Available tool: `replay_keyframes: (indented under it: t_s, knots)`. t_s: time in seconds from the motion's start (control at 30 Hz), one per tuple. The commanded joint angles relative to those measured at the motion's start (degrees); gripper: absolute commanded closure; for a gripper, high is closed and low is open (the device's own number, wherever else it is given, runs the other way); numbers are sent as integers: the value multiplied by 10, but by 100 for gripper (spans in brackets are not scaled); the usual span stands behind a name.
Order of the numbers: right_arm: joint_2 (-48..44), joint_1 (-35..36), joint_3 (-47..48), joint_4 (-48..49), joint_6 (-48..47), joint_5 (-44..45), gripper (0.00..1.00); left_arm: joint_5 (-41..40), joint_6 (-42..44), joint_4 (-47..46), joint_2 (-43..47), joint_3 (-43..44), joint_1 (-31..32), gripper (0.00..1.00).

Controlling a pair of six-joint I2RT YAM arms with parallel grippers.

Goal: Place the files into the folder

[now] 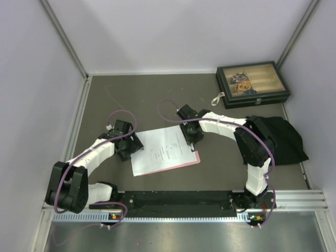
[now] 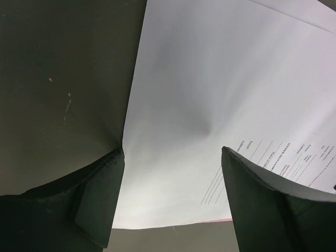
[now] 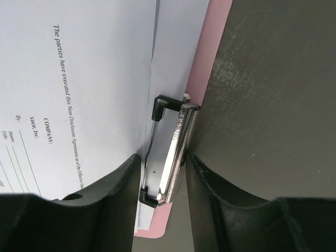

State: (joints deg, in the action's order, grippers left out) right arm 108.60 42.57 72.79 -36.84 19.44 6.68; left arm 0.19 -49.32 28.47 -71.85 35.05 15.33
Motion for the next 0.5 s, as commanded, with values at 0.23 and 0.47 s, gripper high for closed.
replay_keyframes:
  t_s: [0.23, 0.47]
  knots:
    - [67, -2, -30, 42, -15, -9, 100, 21, 24, -7, -8, 13, -3, 21]
    - [28, -28, -56, 97, -23, -89, 100, 25, 48, 4, -42, 25, -3, 20]
